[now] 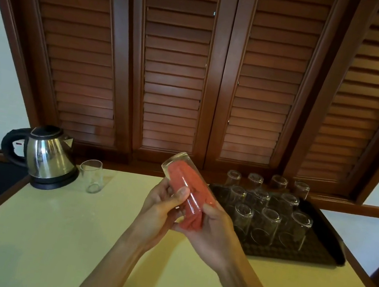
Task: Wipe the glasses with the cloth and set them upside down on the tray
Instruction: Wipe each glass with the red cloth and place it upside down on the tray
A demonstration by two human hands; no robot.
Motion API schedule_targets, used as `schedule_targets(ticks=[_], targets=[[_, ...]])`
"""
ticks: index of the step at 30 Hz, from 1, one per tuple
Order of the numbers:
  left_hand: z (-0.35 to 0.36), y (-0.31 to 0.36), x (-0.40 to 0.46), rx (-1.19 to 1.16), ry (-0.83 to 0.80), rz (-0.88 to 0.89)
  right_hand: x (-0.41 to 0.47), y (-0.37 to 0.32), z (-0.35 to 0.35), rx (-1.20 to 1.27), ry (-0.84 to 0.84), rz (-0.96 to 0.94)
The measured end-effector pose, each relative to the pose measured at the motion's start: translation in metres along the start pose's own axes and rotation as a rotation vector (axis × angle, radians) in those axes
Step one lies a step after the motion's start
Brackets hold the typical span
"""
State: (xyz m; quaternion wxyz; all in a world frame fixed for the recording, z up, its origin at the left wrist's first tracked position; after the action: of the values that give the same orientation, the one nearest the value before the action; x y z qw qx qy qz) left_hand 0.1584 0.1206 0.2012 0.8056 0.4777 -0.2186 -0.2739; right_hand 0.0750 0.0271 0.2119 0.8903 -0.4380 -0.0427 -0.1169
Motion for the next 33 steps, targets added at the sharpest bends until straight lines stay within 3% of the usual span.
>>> schedule_targets(ticks=[3,5,7,9,10,11,12,14,17,20,22,24,26,30,33], targets=[[-0.002,0.005,0.002,0.047,-0.060,0.023,-0.001,0.003,0.008,0.189,0.017,-0.009],[-0.002,0.010,0.003,0.040,-0.089,0.015,0.002,0.005,0.012,0.040,-0.005,-0.078],[-0.004,0.013,0.003,0.038,-0.097,0.008,0.007,0.007,0.006,-0.506,0.038,-0.291],[-0.003,0.013,0.003,0.068,-0.079,0.000,0.014,0.013,-0.005,-1.273,0.058,-0.534],[-0.002,0.013,0.002,0.083,-0.059,-0.009,0.020,0.017,-0.013,-1.535,0.088,-0.619],[-0.002,0.011,0.002,0.087,-0.042,-0.012,0.021,0.017,-0.014,-1.624,0.087,-0.632],[-0.003,0.010,0.002,0.076,-0.036,-0.012,0.019,0.017,-0.012,-1.534,0.048,-0.588],[-0.008,0.011,0.004,0.057,-0.022,0.010,0.009,0.014,-0.004,-1.016,-0.028,-0.379],[-0.021,0.022,0.010,0.050,0.017,0.070,-0.013,0.014,-0.005,-0.194,0.157,-0.083],[-0.025,0.036,0.012,0.058,-0.006,0.110,-0.029,0.015,-0.019,0.155,0.261,0.012],[-0.029,0.040,0.010,0.068,0.002,0.120,-0.032,0.004,-0.025,0.289,0.357,-0.061],[-0.032,0.039,0.007,0.117,0.015,0.122,-0.033,-0.015,-0.027,0.231,0.478,-0.194],[-0.028,0.035,0.006,0.174,0.011,0.113,-0.027,-0.022,-0.017,-0.025,0.493,-0.280],[-0.008,0.027,0.003,0.307,-0.064,0.129,-0.007,-0.010,0.020,-0.777,0.238,-0.421],[-0.007,0.022,-0.001,0.402,-0.111,0.132,0.012,-0.024,0.019,-0.790,0.232,-0.571]])
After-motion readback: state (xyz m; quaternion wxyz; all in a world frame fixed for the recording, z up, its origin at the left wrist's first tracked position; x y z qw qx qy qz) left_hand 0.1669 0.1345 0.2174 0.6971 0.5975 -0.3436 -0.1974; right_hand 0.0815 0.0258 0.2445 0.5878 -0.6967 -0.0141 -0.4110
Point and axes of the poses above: each hand's wrist, its own x-axis towards the middle knuckle, its own z-axis out of the palm, y = z × x, the point moved 2 cm from there along x, towards the middle knuckle, and after that the axes turned 3 degrees about -z, right-handed, at the moved point
